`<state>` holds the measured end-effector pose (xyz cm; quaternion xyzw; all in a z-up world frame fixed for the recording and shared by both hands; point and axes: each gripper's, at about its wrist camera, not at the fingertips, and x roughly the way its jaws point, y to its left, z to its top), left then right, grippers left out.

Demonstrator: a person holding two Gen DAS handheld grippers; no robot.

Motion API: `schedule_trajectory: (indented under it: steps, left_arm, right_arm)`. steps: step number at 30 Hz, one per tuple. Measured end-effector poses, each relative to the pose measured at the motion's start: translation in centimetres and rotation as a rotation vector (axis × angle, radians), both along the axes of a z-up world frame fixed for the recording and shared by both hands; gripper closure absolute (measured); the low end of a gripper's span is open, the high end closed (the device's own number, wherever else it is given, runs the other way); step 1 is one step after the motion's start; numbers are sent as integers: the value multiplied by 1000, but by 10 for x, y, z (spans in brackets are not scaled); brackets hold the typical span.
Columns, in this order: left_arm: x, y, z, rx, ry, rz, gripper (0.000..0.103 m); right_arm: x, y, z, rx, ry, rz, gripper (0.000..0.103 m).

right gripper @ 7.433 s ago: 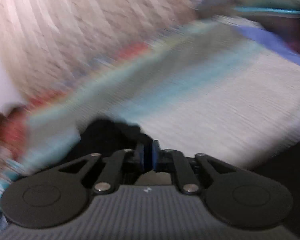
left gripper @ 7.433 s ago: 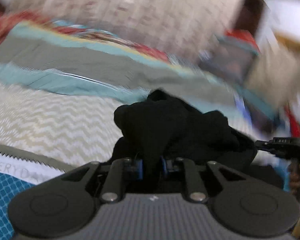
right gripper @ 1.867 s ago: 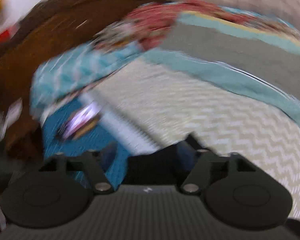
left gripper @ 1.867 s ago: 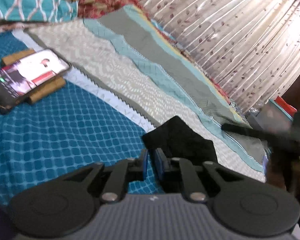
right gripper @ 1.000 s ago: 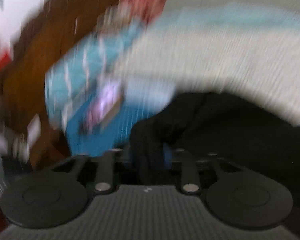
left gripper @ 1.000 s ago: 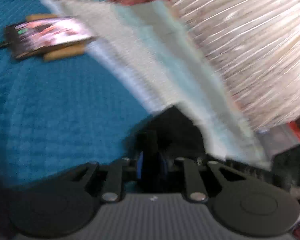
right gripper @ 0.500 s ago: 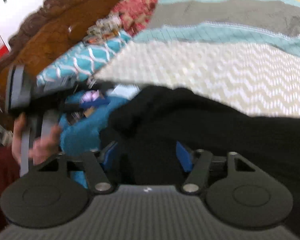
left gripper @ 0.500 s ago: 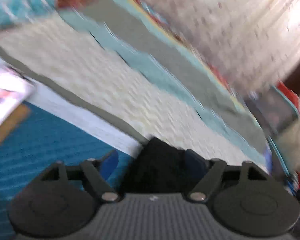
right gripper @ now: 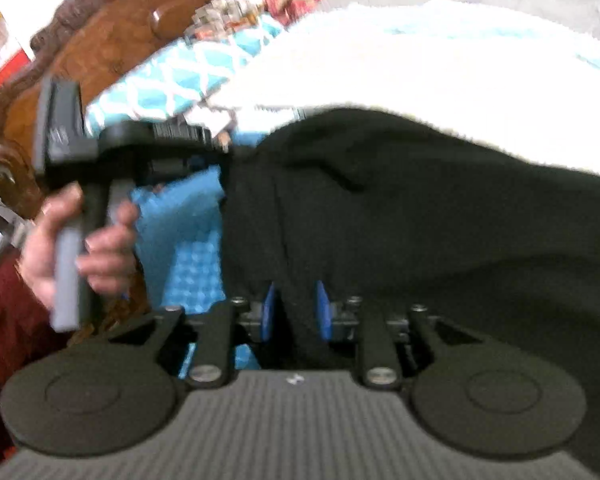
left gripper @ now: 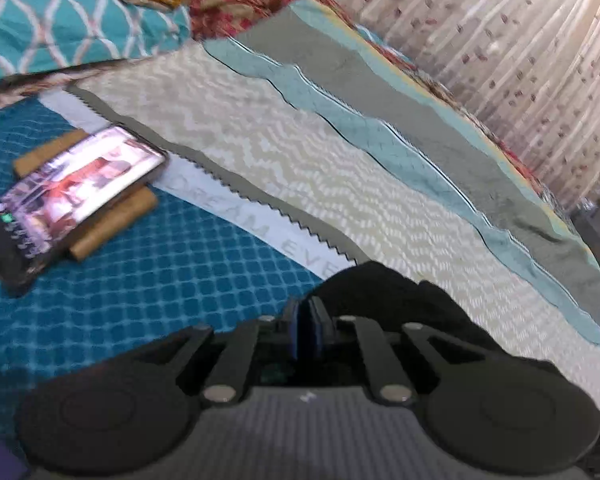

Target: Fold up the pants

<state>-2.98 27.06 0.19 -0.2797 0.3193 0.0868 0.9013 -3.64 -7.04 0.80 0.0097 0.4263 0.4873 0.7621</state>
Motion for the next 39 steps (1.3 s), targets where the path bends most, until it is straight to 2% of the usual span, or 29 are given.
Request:
schedule_trajectory:
  steps: [1, 3, 5, 7, 10, 12, 14, 16, 17, 20, 23, 25, 27, 29, 30, 31, 32, 33, 36, 37, 39]
  left_arm:
    - [-4, 0, 6, -13, 6, 20, 90]
    - [-11, -2, 19, -28, 1, 63, 93]
    - [-15, -10, 35, -33, -55, 44, 93]
    - [-17, -32, 51, -17, -102, -33, 93]
    - [-9, -72, 57, 20, -114, -176, 92]
    - [-1, -99, 48, 41, -65, -250, 91]
    - [8, -117, 33, 67, 14, -280, 89]
    - [14, -122, 15, 122, 127, -241, 88]
    - [14, -119, 9, 116, 160, -218, 90]
    - [6, -105, 9, 35, 163, -189, 92]
    - [6, -110, 22, 87, 153, -186, 90]
    - [10, -116, 28, 103, 151, -196, 85]
    - [14, -124, 32, 102, 147, -214, 82]
    - [17, -134, 30, 98, 165, -238, 79]
    - [18, -137, 25, 97, 190, -244, 79]
    - [21, -138, 18, 97, 225, -241, 81]
    - [22, -137, 14, 98, 252, -231, 85]
    - [20, -134, 12, 98, 264, -224, 91]
    - [2, -121, 20, 92, 256, -209, 92]
    - [-4, -117, 25, 99, 251, -197, 92]
    - [-9, -116, 32, 109, 243, -181, 92]
  right_arm:
    - [1, -11, 2, 16, -9, -15, 67]
    - [4, -17, 7, 35, -28, -54, 65]
    - [7, -25, 9, 40, -44, -105, 65]
    - [12, -37, 6, 36, -40, -158, 65]
    - [28, -66, -3, 15, 1, -259, 65]
    - [33, -80, -12, -34, 62, -275, 65]
    - [31, -88, -32, -119, 198, -224, 66]
    - [17, -100, -33, -50, 210, -219, 67]
    - [11, -103, -30, -48, 220, -215, 67]
    - [-10, -120, -11, -8, 61, -229, 65]
    - [-13, -121, -6, -85, -93, -219, 63]
    - [-6, -117, -13, -147, -165, -187, 51]
    - [3, -107, -21, -204, -232, -162, 50]
    - [12, -98, -31, -210, -262, -131, 50]
    - [17, -89, -36, -221, -269, -124, 53]
    - [21, -81, -39, -233, -279, -124, 80]
    - [24, -78, -39, -226, -283, -122, 95]
    - [27, -82, -34, -210, -268, -129, 96]
    - [16, -97, -5, -125, -241, -117, 97]
    - [12, -114, 1, -102, -225, -91, 97]
    - [1, -115, -1, -114, -202, -53, 97]
